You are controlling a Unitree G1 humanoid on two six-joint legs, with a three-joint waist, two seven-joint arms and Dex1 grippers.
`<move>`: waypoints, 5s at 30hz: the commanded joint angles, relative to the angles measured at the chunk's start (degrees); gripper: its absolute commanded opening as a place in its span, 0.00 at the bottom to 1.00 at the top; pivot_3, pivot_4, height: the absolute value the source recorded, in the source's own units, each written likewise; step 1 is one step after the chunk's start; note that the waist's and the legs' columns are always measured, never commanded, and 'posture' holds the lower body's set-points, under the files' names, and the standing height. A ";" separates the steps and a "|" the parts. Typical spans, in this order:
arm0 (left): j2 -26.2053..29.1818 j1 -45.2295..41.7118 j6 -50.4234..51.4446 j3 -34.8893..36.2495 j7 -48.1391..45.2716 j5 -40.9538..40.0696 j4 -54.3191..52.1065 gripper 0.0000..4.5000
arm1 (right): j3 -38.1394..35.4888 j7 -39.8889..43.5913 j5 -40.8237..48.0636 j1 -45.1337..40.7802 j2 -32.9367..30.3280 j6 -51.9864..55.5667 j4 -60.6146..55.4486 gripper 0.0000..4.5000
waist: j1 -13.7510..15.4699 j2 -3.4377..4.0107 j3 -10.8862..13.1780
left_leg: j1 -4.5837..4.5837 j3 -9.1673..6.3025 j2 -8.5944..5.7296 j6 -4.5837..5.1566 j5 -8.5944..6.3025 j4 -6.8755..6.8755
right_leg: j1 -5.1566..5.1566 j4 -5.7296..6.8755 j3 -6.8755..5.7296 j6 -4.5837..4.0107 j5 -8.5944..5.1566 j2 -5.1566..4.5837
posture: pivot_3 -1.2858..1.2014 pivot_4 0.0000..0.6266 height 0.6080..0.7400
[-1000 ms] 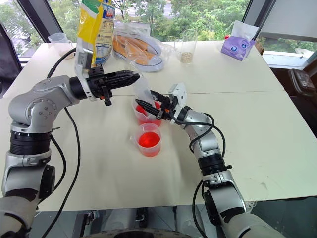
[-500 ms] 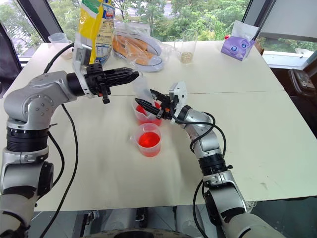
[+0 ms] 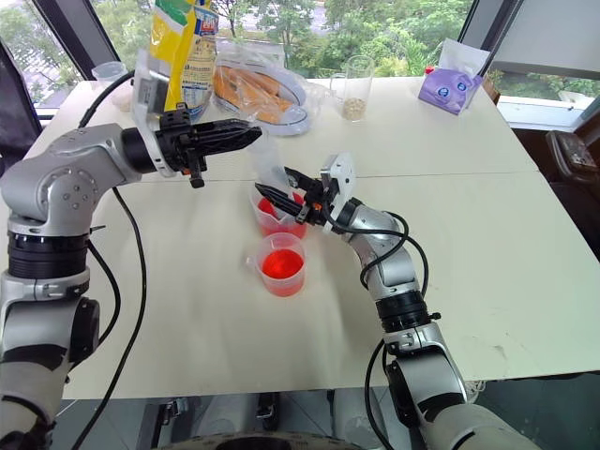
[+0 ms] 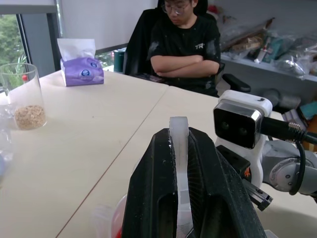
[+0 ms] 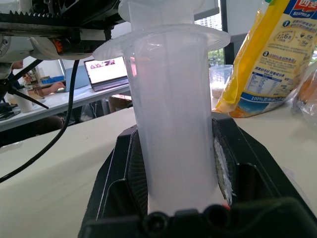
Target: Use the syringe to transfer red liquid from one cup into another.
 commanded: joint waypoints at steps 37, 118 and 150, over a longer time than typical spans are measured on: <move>0.86 -4.15 -3.09 4.77 2.15 0.58 -1.00 0.00 | 0.99 1.34 -0.17 -0.08 -0.29 1.17 -0.70 0.31 | 0.00 0.00 0.00 | 0.00 0.00 0.00 0.00 0.00 0.00 | 0.00 0.00 0.00 0.00 0.00 0.00 | 0.52 0.24 1.00; 7.76 1.99 12.88 8.39 -1.71 -24.47 -13.30 0.02 | -0.44 -0.53 17.78 3.24 -8.46 25.67 -29.84 0.31 | 0.13 -0.02 0.00 | -0.01 -0.11 -0.01 -0.01 0.01 0.03 | 0.02 0.03 -0.03 0.00 -0.01 0.01 | 0.52 0.24 1.00; 6.23 6.73 10.74 1.73 -4.33 -18.69 -15.03 0.02 | -8.01 -6.59 29.86 -4.94 -9.08 36.63 -33.44 0.31 | 0.13 -0.02 0.00 | -0.01 -0.11 -0.01 0.00 0.00 0.03 | 0.02 0.03 -0.03 -0.01 -0.01 0.01 | 0.52 0.24 1.00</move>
